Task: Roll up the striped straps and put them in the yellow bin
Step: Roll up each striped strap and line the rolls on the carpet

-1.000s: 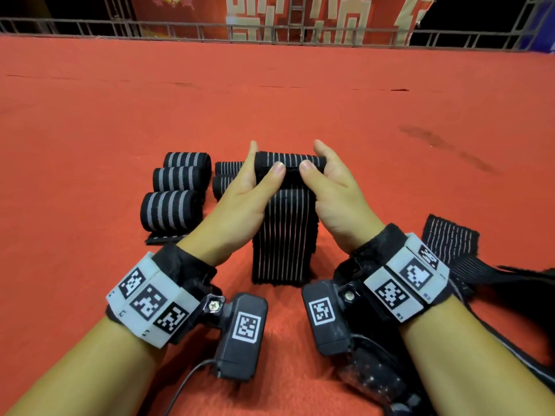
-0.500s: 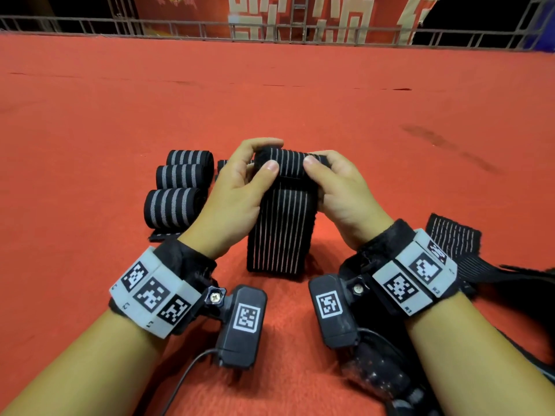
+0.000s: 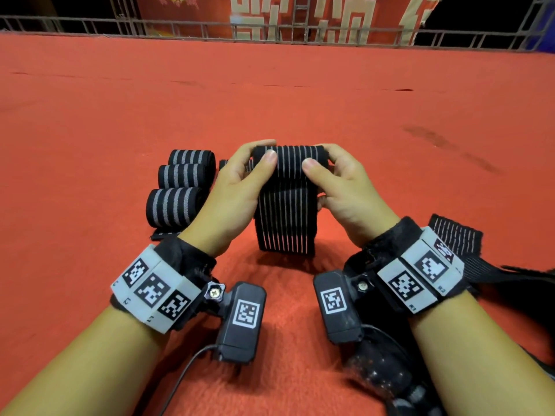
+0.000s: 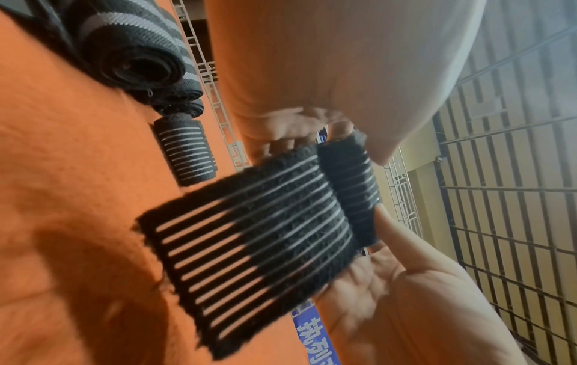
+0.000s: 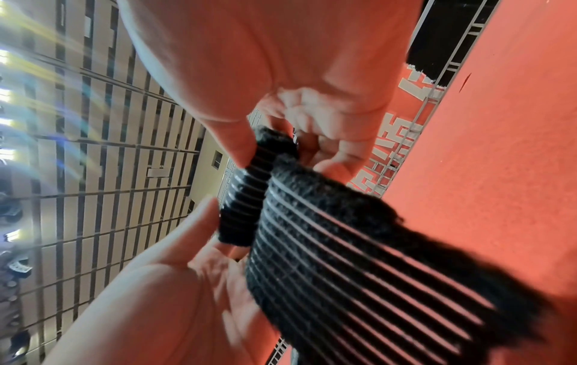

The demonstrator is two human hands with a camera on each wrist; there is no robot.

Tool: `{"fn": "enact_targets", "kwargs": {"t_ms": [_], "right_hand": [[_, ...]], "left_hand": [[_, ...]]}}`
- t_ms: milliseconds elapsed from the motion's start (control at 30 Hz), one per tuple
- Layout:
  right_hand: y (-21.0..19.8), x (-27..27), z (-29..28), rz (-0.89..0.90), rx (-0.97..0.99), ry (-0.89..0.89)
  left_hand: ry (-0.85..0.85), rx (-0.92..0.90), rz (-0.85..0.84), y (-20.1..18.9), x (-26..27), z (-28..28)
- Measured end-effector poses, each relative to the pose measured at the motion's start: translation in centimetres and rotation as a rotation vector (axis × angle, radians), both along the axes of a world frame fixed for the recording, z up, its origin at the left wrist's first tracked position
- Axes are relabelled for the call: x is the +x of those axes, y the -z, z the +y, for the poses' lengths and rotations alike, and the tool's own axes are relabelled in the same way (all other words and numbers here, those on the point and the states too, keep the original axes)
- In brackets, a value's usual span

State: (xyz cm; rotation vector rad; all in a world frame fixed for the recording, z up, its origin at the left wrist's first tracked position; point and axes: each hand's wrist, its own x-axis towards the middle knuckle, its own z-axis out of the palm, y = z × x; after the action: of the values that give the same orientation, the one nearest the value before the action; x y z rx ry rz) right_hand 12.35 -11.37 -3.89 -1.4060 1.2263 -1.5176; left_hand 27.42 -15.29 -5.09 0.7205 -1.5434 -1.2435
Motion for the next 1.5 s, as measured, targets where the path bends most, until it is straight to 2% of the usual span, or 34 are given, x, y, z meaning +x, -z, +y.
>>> {"fn": "enact_targets", "kwargs": {"t_ms": [167,333,467,633,867,1067,1267,1400,1500], "right_hand": [[-0.3,0.1,0.1,0.049,0.089,0.004],[-0.5,0.3,0.1,-0.017,-0.013,0.026],[-0.6,0.6,0.4,-0.034,0.061,-0.002],[-0.5,0.6,0.3,-0.055,0.009,0.034],[-0.8,1.7,1.3,-0.103,0.047,-0.168],[-0.1,1.5,0.4,-0.109,0.095,-0.060],[-0.1,0.6,-0.1,-0.128,0.111,-0.022],[-0.1,0.3,0.1,-0.080,0.053,0.011],[0.0,0.3,0.1,-0.081,0.065,0.005]], "left_hand": [[-0.010,-0.070,-0.007,-0.1,0.1,0.0],[0.010,0.023,-0.017,0.1,-0.1,0.0],[0.004,-0.043,0.002,0.0,0.3,0.0],[0.025,0.065,0.009,0.0,0.0,-0.1],[0.057,0.079,-0.093,0.1,-0.1,0.1],[0.061,0.085,-0.148,0.0,0.2,0.1],[0.091,-0.045,-0.120,-0.1,0.5,0.3],[0.089,0.049,-0.092,0.0,0.4,0.1],[0.064,-0.002,-0.086,0.1,0.4,-0.1]]}}
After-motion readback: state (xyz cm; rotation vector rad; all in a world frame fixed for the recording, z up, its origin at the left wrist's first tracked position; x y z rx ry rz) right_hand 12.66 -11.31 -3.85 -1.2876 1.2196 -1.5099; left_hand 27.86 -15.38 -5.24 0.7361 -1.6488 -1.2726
